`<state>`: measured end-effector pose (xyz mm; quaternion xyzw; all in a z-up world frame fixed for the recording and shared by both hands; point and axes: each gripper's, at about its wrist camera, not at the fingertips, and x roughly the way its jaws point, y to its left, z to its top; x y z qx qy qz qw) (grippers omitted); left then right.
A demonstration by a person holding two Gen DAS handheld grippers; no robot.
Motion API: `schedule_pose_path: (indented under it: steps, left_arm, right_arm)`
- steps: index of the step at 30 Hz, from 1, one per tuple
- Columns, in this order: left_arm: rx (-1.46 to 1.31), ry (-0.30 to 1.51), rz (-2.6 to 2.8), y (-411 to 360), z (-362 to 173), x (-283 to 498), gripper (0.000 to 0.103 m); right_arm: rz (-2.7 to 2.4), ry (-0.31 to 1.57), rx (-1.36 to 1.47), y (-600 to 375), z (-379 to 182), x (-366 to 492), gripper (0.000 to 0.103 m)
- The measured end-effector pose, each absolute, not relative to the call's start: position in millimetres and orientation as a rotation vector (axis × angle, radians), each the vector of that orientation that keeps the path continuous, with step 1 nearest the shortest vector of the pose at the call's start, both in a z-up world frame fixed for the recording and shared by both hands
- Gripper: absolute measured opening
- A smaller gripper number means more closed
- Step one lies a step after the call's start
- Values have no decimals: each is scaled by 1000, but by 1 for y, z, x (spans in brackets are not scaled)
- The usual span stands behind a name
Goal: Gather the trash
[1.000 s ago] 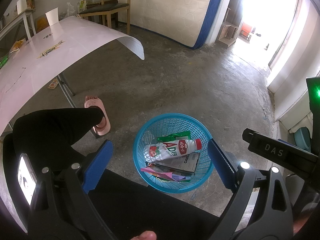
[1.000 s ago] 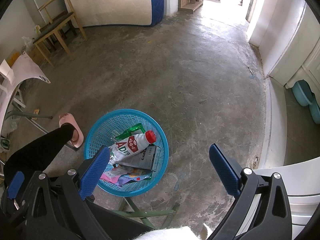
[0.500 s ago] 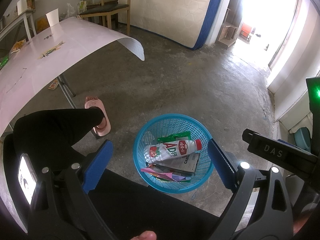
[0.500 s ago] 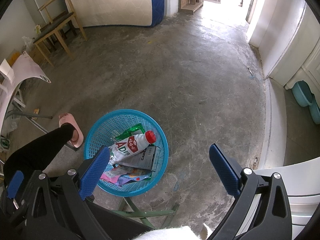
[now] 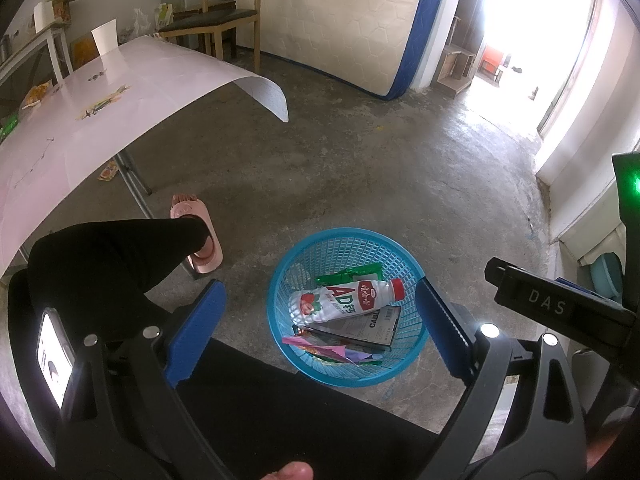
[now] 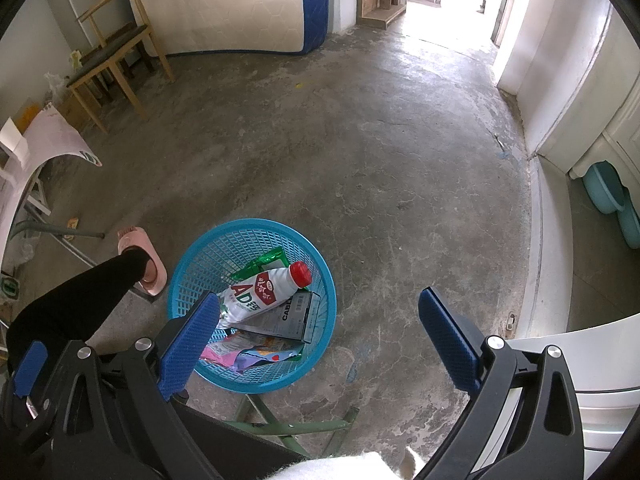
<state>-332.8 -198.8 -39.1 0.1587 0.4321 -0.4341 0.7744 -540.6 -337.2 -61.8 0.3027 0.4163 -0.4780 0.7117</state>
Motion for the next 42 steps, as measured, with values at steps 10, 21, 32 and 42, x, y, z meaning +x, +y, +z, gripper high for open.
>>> schedule_pose_path:
  steps: [10,21,32,42]
  left_arm:
    - [349,929,-938,-198,-39,-330,91]
    - [346,931,-935,-199,-40,-330,91]
    - [346,931,-934,-199,-40,-330,91]
    - [347,931,-933,-199,-40,-331,91]
  right_arm:
    - [-1059,923,672,-337,-62,-541,97]
    - [-1058,924,671,-338,-61,-541,97]
    - [-1058,923,674,-338,-61,-540,97]
    - [-1058,924,674,-338,-62,-541,97]
